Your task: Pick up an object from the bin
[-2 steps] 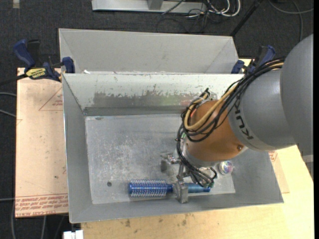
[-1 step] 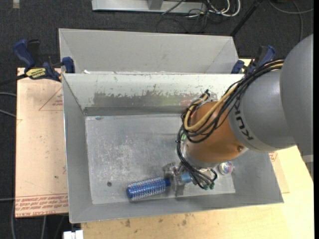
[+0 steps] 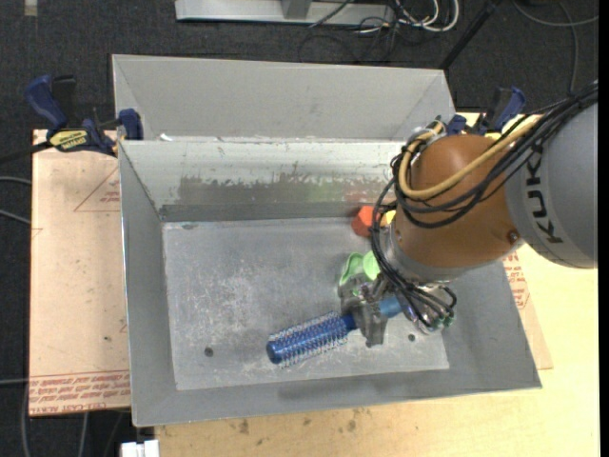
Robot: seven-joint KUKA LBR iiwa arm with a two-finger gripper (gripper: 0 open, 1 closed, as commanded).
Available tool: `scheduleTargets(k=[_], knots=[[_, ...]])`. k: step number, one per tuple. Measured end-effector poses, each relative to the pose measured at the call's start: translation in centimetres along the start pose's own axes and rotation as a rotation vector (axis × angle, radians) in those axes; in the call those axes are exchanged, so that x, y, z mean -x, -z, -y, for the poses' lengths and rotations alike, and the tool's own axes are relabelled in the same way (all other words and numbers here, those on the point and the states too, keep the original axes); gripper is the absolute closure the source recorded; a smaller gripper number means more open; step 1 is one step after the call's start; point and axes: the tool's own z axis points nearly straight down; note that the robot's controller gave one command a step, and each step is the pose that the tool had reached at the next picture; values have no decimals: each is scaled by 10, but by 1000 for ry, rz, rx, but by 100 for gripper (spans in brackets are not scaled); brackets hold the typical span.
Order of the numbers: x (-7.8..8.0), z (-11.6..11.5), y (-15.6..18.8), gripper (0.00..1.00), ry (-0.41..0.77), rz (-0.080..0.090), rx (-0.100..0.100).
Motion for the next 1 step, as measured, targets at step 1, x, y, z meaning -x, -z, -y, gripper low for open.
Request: scheduleTargets(k=[1], knots=[[28,1,195,100,40,4,-1]])
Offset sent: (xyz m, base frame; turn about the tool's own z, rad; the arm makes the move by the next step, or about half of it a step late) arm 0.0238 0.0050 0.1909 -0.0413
